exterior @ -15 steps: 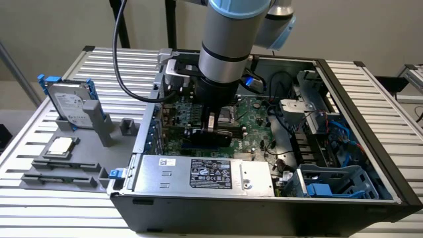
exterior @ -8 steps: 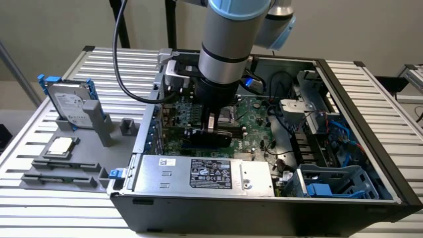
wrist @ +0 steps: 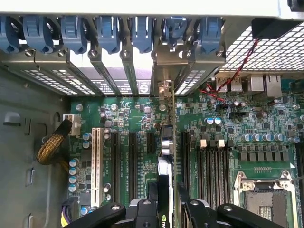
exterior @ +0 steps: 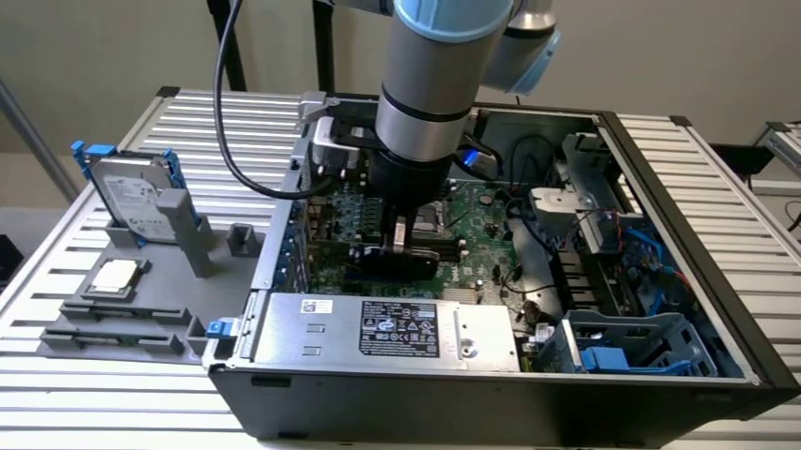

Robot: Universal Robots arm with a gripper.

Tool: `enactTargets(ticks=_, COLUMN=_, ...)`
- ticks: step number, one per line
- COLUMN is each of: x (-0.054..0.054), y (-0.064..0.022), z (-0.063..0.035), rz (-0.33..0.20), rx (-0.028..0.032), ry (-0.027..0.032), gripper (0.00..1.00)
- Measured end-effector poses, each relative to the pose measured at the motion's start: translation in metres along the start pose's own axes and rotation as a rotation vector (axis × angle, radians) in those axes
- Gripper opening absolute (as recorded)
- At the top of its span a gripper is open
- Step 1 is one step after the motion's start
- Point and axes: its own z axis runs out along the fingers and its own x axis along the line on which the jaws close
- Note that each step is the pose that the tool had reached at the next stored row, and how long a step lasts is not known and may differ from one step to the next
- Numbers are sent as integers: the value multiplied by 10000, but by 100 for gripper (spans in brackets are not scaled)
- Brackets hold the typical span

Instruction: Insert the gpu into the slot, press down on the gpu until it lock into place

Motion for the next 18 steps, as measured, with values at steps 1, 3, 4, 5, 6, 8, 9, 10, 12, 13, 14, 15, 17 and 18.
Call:
enactTargets(ticks=1, x=2, y=-1, z=6, rz=-3, rx=-1, ry=2, gripper=26)
enactTargets(ticks=3, x=5, y=-3, z=23, rz=-13, rx=1, ry=-2, gripper=26)
enactTargets(ticks=4, x=6, y=-3, z=28, rz=-17, rx=1, ry=-1, gripper=26)
enactTargets(ticks=5, x=7, y=-3, z=32, rz=-21, rx=0, ry=1, gripper=26)
enactTargets(ticks=6, x=7, y=-3, z=32, rz=-23, rx=0, ry=3, gripper=26)
enactTargets(ticks=8, x=8, y=-3, z=32, rz=-24, rx=-1, ry=5, gripper=26)
enactTargets(ticks=9, x=7, y=-3, z=34, rz=-24, rx=2, ry=-3, gripper=27)
enactTargets(ticks=10, x=7, y=-3, z=27, rz=-26, rx=2, ry=-3, gripper=27)
enactTargets(ticks=12, x=5, y=2, z=-19, rz=-29, rx=0, ry=1, gripper=34)
enactTargets(ticks=13, x=3, y=5, z=-52, rz=-32, rx=0, ry=0, gripper=34)
enactTargets(ticks=14, x=2, y=8, z=-84, rz=-34, rx=0, ry=0, gripper=34)
enactTargets(ticks=15, x=0, y=11, z=-116, rz=-35, rx=0, ry=0, gripper=34)
enactTargets(ticks=17, x=-4, y=20, z=-204, rz=-39, rx=0, ry=-1, gripper=34)
enactTargets(ticks=18, x=-6, y=24, z=-249, rz=-42, rx=-1, ry=3, gripper=34)
